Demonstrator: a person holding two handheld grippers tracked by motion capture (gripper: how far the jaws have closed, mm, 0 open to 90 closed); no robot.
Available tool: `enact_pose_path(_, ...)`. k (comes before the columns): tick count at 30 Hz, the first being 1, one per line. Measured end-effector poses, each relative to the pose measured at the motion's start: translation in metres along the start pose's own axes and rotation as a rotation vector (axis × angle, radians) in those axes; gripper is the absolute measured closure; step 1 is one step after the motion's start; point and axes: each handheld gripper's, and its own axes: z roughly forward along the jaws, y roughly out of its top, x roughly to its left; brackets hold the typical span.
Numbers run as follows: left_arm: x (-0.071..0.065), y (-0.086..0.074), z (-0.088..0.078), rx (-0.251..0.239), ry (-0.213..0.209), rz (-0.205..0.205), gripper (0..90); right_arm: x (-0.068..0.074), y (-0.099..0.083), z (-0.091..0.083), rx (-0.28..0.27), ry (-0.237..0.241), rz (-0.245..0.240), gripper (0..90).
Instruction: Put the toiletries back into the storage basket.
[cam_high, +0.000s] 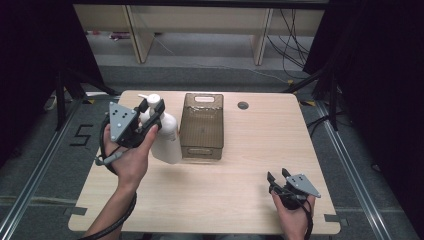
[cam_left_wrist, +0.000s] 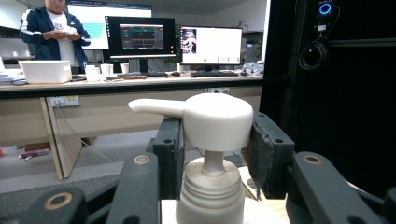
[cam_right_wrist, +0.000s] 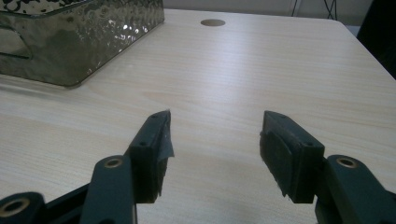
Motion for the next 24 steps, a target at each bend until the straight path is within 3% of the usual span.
enact_pose_path(6, -0.003, 0.006, 0.001, -0.015, -0.008, 0.008, 59.1, 0.0, 0.0, 0.0, -0.002, -0.003, 0.0, 43.9)
enact_pose_path(7, -0.004, 0.008, 0.001, -0.018, -0.01, 0.008, 59.0, 0.004, 0.0, -0.002, 0.022, -0.006, 0.045, 43.9)
enact_pose_path(9, -0.005, 0.01, 0.002, -0.024, -0.012, 0.011, 59.0, 0.0, 0.0, 0.0, -0.001, 0.001, 0.0, 43.9)
enact_pose_path(24, -0.014, 0.022, 0.007, -0.049, -0.032, 0.013, 59.0, 0.0, 0.0, 0.0, -0.002, -0.005, -0.004, 43.8)
